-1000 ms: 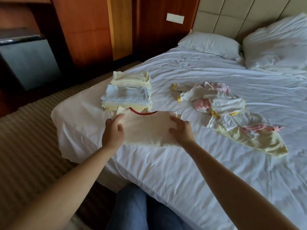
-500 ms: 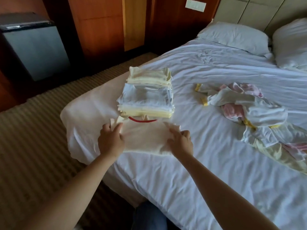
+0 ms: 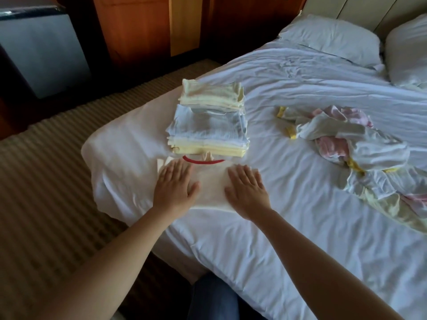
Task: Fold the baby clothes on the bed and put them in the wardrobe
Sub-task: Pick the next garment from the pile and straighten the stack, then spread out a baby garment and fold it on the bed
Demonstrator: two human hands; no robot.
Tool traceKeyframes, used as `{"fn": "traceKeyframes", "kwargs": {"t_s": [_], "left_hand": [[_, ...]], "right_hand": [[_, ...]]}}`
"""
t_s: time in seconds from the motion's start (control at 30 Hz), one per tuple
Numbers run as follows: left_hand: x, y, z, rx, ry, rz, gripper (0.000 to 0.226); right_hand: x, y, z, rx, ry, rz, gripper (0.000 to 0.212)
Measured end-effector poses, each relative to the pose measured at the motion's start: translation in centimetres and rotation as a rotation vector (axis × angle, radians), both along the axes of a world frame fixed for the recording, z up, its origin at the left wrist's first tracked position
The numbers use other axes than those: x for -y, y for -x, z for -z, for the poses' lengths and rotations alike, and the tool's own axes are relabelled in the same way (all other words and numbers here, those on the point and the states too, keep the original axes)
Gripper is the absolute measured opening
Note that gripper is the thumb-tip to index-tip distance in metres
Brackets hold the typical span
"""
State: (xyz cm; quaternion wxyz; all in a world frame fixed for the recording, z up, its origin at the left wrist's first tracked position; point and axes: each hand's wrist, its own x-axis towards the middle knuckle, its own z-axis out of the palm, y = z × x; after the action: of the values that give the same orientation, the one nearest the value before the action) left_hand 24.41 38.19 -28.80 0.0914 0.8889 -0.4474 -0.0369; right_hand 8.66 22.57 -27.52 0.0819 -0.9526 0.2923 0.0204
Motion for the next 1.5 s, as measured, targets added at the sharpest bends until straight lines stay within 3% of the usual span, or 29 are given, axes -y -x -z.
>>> {"fn": "traceKeyframes", "kwargs": {"t_s": [0.13,0.3,0.43,0.57,0.73,1.07,1.23,1.5], "left_hand": [[0.2,-0.2,-1.8,-0.029,-0.061,0.027,0.085],[0.1,3.6,-5.8,-0.116,0.029,0.099,0.048],[0.7,7.9,-8.0,-0.154,0.038,0.173,0.053],[3.0,12.1,-10.5,-0.123,0.066,0.267,0.043],[7.5,19.1,-12.6,-0.131,0.113,0.387,0.052],[18.6,30.1,-12.9,-0.125,0.079,0.598,0.055],[25.3,31.2,-12.4,-0.110,0.095,0.633,0.051],[36.4,27.2,-11.0,0.010,0.150,0.629,0.048]], "right_hand": [[-0.1,0.1,-2.0,-0.097,-0.056,-0.040,0.065],[-1.3,3.1,-6.0,0.077,-0.078,-0.044,0.058],[-1.1,7.2,-7.9,0.103,-0.049,-0.048,0.057],[0.4,13.2,-9.8,0.139,-0.039,0.030,0.056],[3.5,21.5,-11.6,0.183,-0.012,0.141,0.054],[12.3,34.8,-11.4,0.165,-0.030,0.381,0.052],[18.3,35.7,-11.2,0.201,-0.078,0.419,0.054],[29.0,30.1,-10.8,0.222,-0.042,0.397,0.052]]}}
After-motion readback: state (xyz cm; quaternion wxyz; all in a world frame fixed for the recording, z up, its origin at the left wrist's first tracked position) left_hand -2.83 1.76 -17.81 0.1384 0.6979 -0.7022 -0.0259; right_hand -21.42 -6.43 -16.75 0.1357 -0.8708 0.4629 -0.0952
